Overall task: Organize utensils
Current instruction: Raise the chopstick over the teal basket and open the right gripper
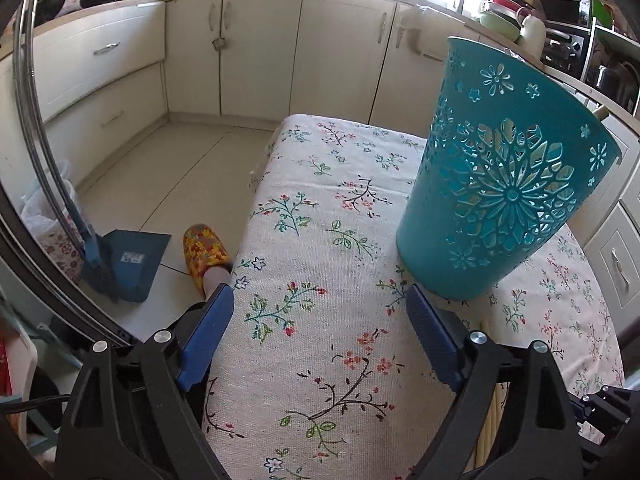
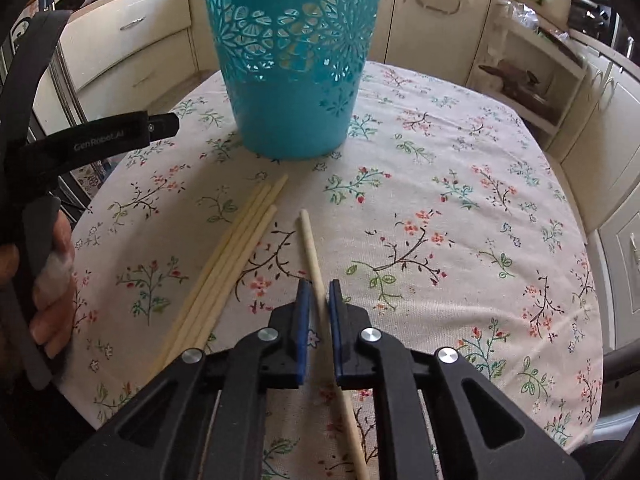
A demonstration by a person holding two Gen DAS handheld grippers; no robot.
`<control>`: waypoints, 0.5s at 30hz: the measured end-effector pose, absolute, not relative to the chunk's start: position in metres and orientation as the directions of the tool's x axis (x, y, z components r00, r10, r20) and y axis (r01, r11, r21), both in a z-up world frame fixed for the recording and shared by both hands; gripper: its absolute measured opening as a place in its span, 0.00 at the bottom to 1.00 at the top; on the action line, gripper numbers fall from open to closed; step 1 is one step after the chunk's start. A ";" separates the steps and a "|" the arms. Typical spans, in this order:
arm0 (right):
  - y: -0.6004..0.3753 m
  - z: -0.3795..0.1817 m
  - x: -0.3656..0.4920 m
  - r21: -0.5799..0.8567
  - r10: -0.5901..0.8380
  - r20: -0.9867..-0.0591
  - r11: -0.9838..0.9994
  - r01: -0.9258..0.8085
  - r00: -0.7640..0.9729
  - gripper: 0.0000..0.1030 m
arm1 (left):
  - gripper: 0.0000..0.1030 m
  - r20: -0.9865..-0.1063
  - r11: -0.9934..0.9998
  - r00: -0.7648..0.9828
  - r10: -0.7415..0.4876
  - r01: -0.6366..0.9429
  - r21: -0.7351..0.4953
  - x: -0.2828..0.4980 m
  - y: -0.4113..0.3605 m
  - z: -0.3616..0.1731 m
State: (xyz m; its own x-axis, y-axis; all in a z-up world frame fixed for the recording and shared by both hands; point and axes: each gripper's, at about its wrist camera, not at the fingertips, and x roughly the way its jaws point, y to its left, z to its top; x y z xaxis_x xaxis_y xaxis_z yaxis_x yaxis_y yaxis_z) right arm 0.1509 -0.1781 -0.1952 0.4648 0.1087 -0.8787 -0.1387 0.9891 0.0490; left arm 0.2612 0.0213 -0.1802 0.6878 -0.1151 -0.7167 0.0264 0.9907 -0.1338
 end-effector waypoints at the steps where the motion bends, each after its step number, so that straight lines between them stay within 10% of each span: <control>1: -0.182 -0.196 0.153 0.079 0.128 -0.881 0.989 -0.126 0.456 0.08 | 0.82 -0.718 0.991 0.686 -0.115 0.027 -0.133 0.261 0.021 -0.180; 15: -0.227 -0.095 0.143 0.492 0.433 -0.645 0.866 -0.092 0.630 0.06 | 0.83 -0.735 0.994 0.670 -0.101 0.047 -0.094 0.260 0.010 -0.180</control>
State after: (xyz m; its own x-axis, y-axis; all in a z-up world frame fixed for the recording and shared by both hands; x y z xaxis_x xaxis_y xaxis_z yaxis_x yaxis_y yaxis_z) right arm 0.1430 -0.2269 -0.0952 0.6299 0.4330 -0.6448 -0.0915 0.8658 0.4919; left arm 0.2605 0.0103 -0.1801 0.6700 -0.1014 -0.7354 0.0472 0.9944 -0.0941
